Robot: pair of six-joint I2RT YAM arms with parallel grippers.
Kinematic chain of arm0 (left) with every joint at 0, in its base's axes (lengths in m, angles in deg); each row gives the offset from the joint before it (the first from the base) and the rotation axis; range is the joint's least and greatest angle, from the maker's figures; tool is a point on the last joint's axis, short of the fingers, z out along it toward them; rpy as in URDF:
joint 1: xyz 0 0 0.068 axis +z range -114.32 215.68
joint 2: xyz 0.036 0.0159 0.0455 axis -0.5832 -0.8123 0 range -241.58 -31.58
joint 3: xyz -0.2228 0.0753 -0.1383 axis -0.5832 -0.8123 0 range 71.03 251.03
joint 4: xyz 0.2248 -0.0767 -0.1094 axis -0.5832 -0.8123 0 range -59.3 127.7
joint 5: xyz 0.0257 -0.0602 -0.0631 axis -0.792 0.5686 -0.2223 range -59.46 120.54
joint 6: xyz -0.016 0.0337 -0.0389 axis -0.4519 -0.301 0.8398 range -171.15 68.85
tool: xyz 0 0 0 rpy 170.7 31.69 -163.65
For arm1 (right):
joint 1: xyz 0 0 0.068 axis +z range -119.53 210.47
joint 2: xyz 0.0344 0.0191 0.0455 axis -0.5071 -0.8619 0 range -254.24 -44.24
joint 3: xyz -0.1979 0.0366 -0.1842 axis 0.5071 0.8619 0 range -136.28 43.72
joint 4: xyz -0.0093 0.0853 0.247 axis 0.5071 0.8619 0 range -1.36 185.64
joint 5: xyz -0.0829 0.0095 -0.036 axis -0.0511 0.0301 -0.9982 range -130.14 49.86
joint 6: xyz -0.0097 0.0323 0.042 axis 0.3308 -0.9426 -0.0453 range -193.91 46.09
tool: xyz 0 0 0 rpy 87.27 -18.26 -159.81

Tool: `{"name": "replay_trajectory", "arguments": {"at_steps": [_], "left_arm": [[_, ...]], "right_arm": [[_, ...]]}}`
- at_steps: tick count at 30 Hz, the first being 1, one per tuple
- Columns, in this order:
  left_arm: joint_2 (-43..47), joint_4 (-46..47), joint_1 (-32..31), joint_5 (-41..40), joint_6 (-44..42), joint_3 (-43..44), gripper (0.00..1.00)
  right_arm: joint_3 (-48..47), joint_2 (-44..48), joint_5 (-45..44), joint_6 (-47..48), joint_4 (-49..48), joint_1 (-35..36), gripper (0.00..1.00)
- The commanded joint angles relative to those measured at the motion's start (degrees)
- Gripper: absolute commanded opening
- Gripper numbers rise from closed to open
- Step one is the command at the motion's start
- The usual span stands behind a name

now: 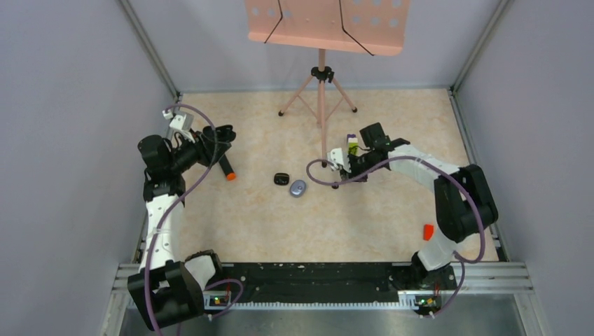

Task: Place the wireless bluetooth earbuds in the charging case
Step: Place the left earbud at the center of the board, then pick up the left earbud from the center of the board.

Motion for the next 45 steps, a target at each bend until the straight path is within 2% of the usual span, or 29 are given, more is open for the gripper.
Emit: {"name": "replay_trajectory", "arguments": {"at_steps": [1,3,7,10,12,16,23,28,45], "left_arm": [[1.1,1.0,-0.1,0.3,-0.6,0.9,0.00],[0.9,0.9,-0.1,0.2,-0.2,1.2,0.00],[0.7,0.4,-0.1,0.1,-0.4,2.1,0.00],[0.6,0.4,-0.1,0.0,-0.3,2.3,0.00],[0.6,-0.3,-0.1,0.0,-0.5,2.5,0.00],[0.6,-1.9,-0.1,-0.1,-1.5,3.1,0.00],[1.1,-4.2,-0.1,0.0,-2.0,3.6,0.00],[1.8,-5.8,-0.2,0.2,-3.0,3.7,0.00],[1.7,-6.0,-0.1,-0.7,-2.9,3.1,0.00]], "right_arm": [[-10.2,-6.9,-1.1,-19.0,-1.6,0.2,0.15],[-15.0,-10.6,-5.6,-38.3,-1.0,0.2,0.17],[-15.4,-9.7,-10.0,-64.9,0.4,0.2,0.20],[-12.3,-8.4,-11.1,-76.8,-0.3,-0.1,0.22],[-11.5,-8.6,-10.5,-81.2,-0.4,-0.1,0.29],[-11.3,-9.8,-12.3,-85.1,0.4,-0.2,0.32],[-11.8,-13.6,-13.3,-89.5,0.2,-0.7,0.22],[-11.7,-16.1,-13.5,-90.8,0.3,-0.7,0.19],[-13.8,-21.8,-11.8,-92.1,-2.3,0.1,0.26]]}}
